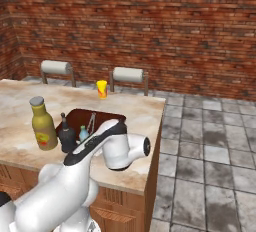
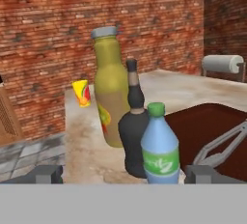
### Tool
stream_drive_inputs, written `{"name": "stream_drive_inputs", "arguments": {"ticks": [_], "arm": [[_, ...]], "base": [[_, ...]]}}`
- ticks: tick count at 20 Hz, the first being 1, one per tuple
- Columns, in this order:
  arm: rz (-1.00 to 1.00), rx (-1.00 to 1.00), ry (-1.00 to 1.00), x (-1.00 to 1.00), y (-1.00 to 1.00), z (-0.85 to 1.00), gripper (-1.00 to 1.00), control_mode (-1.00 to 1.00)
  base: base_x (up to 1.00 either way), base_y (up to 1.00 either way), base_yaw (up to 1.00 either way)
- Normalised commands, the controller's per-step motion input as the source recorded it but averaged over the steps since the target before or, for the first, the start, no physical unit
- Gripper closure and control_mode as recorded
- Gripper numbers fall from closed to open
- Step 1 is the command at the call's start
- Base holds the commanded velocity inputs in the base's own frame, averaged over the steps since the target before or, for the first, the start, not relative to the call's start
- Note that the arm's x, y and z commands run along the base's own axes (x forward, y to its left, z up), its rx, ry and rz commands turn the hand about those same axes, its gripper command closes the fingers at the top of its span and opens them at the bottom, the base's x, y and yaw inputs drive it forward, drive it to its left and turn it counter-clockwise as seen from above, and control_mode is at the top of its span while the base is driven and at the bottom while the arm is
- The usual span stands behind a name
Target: Place the drinks on the dining counter in a tight cluster.
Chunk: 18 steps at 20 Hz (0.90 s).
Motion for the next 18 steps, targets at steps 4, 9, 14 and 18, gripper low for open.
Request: {"name": "stream_drive_inputs", "arguments": {"ticks": [4,9,14,18], "arm": [[-0.08,-0.08,0.01,-0.56,0.00,0.42,-1.00,-1.00],[-0.10,-0.11,0.00,-0.58,0.05,0.39,-1.00,-1.00],[-0.10,-0.06,0.00,-0.54,0.00,0.41,-1.00,-1.00],[-0.11,0.00,0.03,-0.44,0.00,0.44,-1.00,-1.00]], "base": [[0.00,0.00,0.00],[0.00,0.00,0.00],[0.00,0.00,0.00],[0.00,0.00,0.00]]}}
